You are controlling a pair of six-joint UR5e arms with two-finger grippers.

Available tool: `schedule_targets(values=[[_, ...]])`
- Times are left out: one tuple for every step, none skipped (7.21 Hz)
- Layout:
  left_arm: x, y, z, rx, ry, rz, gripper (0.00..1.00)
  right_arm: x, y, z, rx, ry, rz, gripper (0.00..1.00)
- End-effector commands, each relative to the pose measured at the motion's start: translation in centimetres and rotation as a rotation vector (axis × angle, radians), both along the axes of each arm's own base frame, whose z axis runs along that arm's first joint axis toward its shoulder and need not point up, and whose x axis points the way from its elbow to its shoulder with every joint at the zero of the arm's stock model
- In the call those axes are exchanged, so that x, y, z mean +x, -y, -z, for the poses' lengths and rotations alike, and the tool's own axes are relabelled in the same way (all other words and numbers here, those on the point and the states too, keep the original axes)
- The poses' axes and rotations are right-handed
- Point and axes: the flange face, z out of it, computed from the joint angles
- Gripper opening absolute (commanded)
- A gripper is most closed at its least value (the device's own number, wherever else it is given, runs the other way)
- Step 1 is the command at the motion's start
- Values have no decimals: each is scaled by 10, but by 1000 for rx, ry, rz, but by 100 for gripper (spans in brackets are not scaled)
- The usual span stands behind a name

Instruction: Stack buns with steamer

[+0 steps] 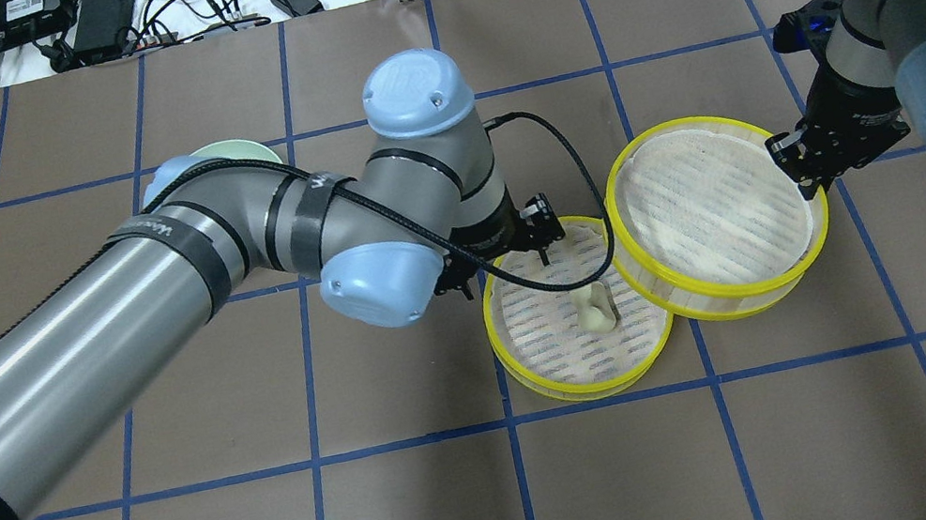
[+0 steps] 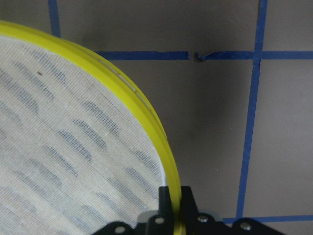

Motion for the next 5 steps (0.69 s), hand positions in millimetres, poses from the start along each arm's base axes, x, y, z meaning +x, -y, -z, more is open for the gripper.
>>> schedule_targets(values=[[101,69,-46,-61,56,97,100,45,-7,0,-5,-19,68,0],[151,88,-45,-74,108,145,100,71,-20,2,-8,-8,86,0],[193,102,-43,-80,136,246,100,107,-35,7,-14,-26,123,0],[245,118,-40,-83,174,340,100,134,-42,9,-34,-36,136,0],[287,137,-32,-121,182,365,100,152,-51,17,-46,-44,210,0]])
